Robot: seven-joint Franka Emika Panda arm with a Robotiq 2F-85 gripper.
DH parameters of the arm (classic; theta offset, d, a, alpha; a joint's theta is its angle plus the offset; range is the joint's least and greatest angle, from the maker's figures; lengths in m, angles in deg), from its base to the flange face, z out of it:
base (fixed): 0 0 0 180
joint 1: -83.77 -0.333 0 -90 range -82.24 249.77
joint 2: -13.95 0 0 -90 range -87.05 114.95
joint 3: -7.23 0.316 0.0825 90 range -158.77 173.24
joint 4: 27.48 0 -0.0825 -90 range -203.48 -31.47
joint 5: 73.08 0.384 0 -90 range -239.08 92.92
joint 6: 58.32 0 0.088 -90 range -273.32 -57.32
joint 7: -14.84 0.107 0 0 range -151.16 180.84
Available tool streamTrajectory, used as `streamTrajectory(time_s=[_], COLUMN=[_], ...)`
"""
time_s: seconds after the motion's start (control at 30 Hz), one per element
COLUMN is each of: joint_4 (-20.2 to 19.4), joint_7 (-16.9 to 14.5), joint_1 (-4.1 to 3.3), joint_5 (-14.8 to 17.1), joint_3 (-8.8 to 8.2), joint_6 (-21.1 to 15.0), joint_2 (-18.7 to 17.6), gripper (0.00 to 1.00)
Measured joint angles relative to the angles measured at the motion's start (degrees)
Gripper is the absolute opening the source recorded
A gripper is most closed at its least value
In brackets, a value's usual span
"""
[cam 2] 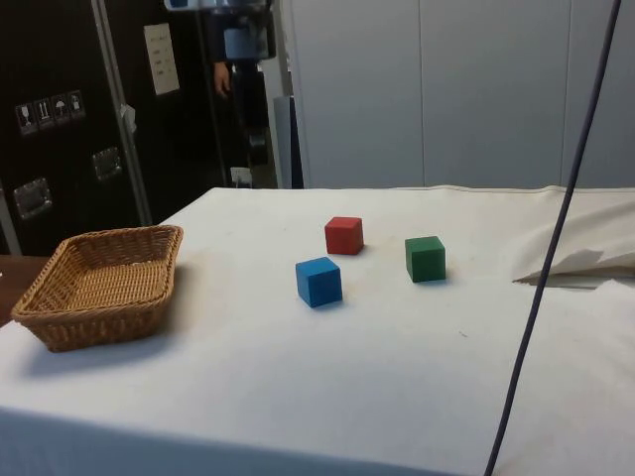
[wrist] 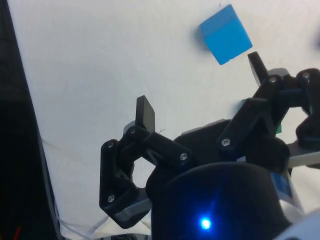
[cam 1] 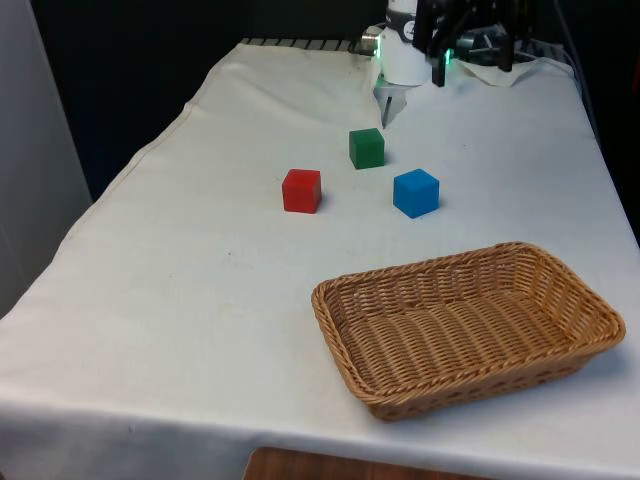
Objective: Pick up the blue cube and place it into the basket.
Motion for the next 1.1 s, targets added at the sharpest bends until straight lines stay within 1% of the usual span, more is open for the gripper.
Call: streamTrajectory(time_s=[0.03,0.07,0.13,0.27,0.3,0.4,0.47,0.53,0.57,0.6,0.73,0.8,0.87,1.03,1.1], joint_4=[0.00,-0.29,-0.63,-1.15,-1.78,-3.09,-3.55,-5.10,-5.10,-6.13,-8.14,-8.59,-10.03,-12.09,-12.09], joint_7=[0.00,-1.09,-2.18,-3.27,-4.24,-5.44,-5.84,-6.93,-6.93,-7.56,-8.37,-8.54,-9.00,-10.43,-10.43], joint_1=[0.00,0.06,0.17,0.29,0.46,0.74,0.74,0.86,0.86,0.92,1.09,1.09,1.09,1.09,1.09], joint_5=[0.00,0.00,0.00,0.00,0.00,0.00,0.00,0.00,0.00,0.00,0.00,0.00,0.00,0.00,0.00], joint_3=[0.00,-0.11,-0.23,-0.34,-0.46,-0.69,-0.74,-1.15,-1.15,-1.26,-1.38,-1.38,-1.38,-1.32,-1.32], joint_6=[0.00,-0.40,-1.03,-1.95,-2.98,-4.41,-4.93,-6.65,-6.65,-7.73,-9.85,-10.20,-11.46,-14.21,-14.21], joint_2=[0.00,-0.40,-0.86,-1.38,-1.72,-1.83,-1.83,-1.83,-1.83,-1.78,-1.32,-1.15,-0.69,-0.63,-0.63], gripper=[1.00,1.00,1.00,1.00,1.00,1.00,1.00,1.00,1.00,1.00,1.00,1.00,1.00,1.00,1.00])
